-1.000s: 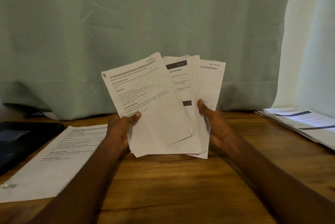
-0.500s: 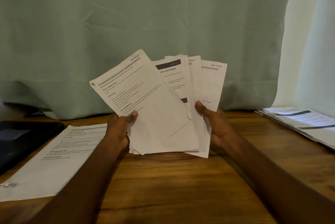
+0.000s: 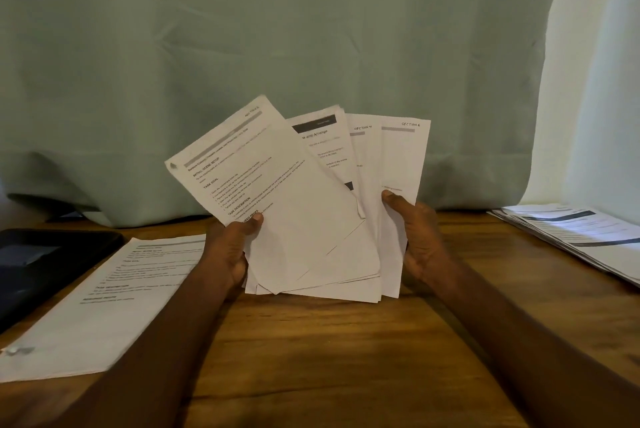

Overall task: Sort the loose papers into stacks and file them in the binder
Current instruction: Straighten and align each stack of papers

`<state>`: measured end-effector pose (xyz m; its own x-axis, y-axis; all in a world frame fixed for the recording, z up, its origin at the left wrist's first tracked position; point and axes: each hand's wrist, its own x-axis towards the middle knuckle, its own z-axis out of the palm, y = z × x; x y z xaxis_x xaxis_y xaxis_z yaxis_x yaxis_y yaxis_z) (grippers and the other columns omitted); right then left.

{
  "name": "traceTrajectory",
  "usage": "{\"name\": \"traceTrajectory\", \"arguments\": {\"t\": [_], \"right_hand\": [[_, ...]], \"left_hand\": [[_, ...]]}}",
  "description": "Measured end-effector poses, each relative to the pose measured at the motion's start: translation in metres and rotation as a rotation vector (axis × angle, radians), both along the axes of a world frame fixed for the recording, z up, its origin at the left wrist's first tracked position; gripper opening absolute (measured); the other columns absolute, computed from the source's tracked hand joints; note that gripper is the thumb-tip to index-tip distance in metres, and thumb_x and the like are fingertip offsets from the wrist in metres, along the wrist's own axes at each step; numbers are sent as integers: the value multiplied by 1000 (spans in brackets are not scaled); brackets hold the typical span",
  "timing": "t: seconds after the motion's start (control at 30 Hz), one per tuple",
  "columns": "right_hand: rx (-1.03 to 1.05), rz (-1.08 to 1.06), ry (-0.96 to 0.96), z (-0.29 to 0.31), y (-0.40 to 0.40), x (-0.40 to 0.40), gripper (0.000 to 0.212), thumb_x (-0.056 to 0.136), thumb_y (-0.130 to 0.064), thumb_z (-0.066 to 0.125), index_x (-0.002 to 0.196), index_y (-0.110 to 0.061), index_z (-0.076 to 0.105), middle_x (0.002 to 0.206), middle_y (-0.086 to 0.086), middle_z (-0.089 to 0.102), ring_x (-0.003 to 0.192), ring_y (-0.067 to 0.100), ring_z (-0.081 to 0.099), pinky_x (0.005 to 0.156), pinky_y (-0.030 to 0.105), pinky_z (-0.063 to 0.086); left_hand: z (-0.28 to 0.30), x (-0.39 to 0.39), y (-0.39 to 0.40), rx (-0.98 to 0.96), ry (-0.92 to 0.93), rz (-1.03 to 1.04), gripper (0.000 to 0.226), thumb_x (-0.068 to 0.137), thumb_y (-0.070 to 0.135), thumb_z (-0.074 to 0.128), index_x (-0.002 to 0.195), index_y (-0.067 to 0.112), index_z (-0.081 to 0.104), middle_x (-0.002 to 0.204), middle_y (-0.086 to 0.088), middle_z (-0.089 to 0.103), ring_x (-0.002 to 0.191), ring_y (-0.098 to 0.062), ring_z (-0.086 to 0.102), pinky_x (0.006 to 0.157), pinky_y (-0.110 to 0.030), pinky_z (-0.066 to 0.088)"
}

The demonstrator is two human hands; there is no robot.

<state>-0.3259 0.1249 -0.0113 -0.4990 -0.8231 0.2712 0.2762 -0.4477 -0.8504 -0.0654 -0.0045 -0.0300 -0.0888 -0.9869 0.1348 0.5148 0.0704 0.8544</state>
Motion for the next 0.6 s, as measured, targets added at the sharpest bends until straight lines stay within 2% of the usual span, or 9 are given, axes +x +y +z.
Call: {"name": "traceTrajectory", "arguments": {"t": [0.07, 0.13, 0.23, 0.3, 0.43, 0.5, 0.57, 0.6], "right_hand": [[5, -3, 28, 1, 2, 3, 46, 83, -37, 83, 125, -22, 70, 119, 9, 74, 112, 39, 68, 95, 65, 53], [19, 20, 45, 4, 6, 7, 47, 81, -41, 84, 122, -24, 71, 117, 9, 74, 111, 39, 68, 95, 65, 53], [29, -23, 124, 5, 9, 10, 35, 84, -25, 83, 116, -22, 71, 112, 5, 77, 108, 35, 70, 95, 59, 55], [47, -70, 157, 6, 12, 12, 32, 83, -16, 82, 112, -23, 71, 108, 2, 78, 104, 31, 71, 93, 54, 57], [48, -146, 214, 8, 15, 10, 40, 79, -18, 87, 115, -20, 71, 109, -1, 78, 99, 21, 73, 89, 43, 58], [42, -145, 212, 8, 16, 9, 36, 78, -19, 86, 112, -20, 72, 103, -4, 78, 90, 14, 75, 81, 35, 61], [31, -148, 218, 9, 18, 9, 26, 80, -19, 84, 102, -25, 70, 90, -11, 77, 76, 4, 74, 64, 23, 60], [26, -145, 208, 9, 19, 9, 26, 80, -20, 84, 101, -25, 70, 89, -11, 77, 76, 5, 73, 64, 24, 60]], "left_hand": [[-1, 1, 0, 12, -3, 2, 45, 81, -1, 80, 121, 16, 69, 121, -7, 72, 113, -29, 66, 100, -50, 53], [-1, 2, 0, 23, 4, 25, 45, 81, -1, 80, 121, 15, 69, 117, -5, 73, 112, -28, 67, 96, -46, 55], [1, 2, 2, 40, 21, 40, 43, 81, -2, 79, 119, 15, 69, 113, -4, 73, 107, -26, 67, 83, -40, 56], [0, 3, 2, 60, 27, 28, 46, 81, -2, 79, 122, 14, 68, 116, -7, 73, 109, -29, 68, 87, -46, 57], [2, 1, 5, 30, 7, -22, 40, 82, -2, 78, 116, 18, 69, 118, -7, 73, 108, -29, 68, 90, -47, 57], [3, -2, 9, -22, -6, -64, 43, 80, -2, 79, 117, 18, 69, 118, -6, 73, 107, -27, 68, 88, -44, 57], [1, -5, 10, -70, -39, -71, 45, 78, -2, 80, 117, 20, 70, 118, -4, 74, 109, -23, 67, 91, -40, 55], [0, -5, 11, -79, -47, -55, 44, 78, -4, 80, 114, 21, 70, 117, -2, 73, 108, -20, 67, 92, -37, 54]]}}
